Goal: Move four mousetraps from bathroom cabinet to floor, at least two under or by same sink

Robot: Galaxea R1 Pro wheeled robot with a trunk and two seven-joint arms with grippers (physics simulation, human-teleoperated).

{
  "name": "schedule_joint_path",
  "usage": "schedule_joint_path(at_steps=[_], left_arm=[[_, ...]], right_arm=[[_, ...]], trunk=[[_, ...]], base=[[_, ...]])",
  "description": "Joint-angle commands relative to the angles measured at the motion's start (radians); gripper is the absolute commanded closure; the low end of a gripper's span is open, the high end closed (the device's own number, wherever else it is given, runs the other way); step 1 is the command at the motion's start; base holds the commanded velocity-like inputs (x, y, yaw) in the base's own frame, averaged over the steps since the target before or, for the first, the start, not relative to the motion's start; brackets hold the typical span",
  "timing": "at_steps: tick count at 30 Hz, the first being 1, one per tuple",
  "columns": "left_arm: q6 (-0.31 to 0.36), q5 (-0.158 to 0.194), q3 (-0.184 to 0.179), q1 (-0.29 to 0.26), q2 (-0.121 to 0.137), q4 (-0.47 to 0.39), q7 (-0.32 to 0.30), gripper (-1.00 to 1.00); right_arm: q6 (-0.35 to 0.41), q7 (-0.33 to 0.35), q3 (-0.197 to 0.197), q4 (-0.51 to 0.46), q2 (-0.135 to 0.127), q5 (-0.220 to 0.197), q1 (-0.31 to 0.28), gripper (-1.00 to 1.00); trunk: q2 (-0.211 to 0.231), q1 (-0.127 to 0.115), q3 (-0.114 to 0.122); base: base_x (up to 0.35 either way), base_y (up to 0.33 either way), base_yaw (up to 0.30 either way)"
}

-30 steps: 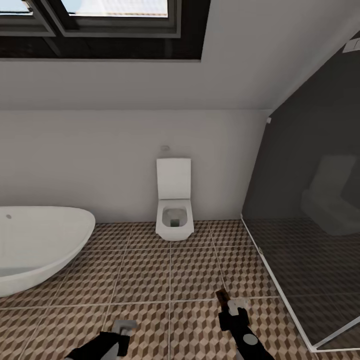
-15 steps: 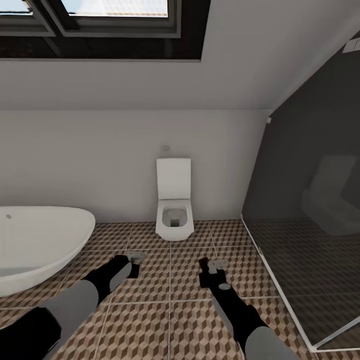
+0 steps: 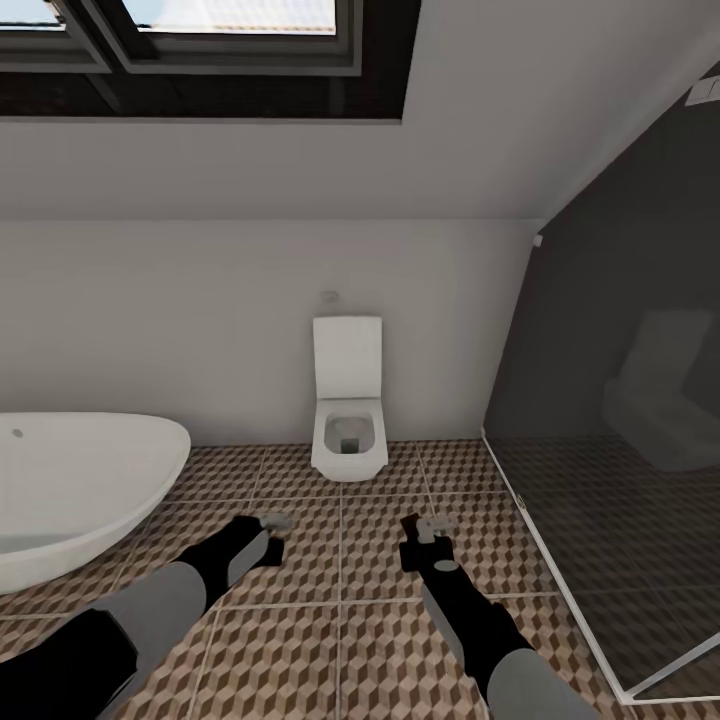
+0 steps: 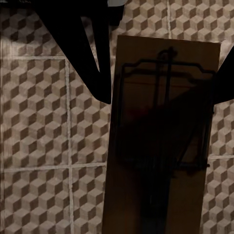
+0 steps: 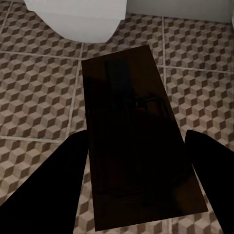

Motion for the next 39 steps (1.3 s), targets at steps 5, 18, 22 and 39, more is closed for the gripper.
schedule_joint_path(at_steps=[5, 18, 22, 39], left_arm=[[0.006, 0.007, -0.006, -0.001, 0.000, -0.025, 0.007, 1.00], [0.008, 0.007, -0.005, -0.001, -0.003, -0.031, 0.009, 1.00], [0.009, 0.008, -0.005, -0.001, -0.003, -0.032, 0.009, 1.00], [0.009, 0.007, -0.006, -0.001, -0.012, -0.030, 0.006, 1.00]], right_arm=[[0.048, -0.009, 0.006, -0.042, -0.002, -0.003, -0.001, 1.00], [0.071, -0.005, 0.007, -0.092, -0.003, -0.003, -0.001, 1.00], [0.071, -0.004, 0.007, -0.092, -0.003, -0.003, -0.001, 1.00], [0.071, -0.004, 0.007, -0.113, -0.003, -0.003, -0.001, 1.00]], trunk=[[-0.002, 0.001, -0.002], [-0.002, 0.001, -0.002], [-0.016, 0.008, -0.008], [-0.135, 0.073, -0.063]], base=[[0.000, 0.000, 0.000], [0.000, 0.000, 0.000], [0.000, 0.000, 0.000], [0.000, 0.000, 0.000]])
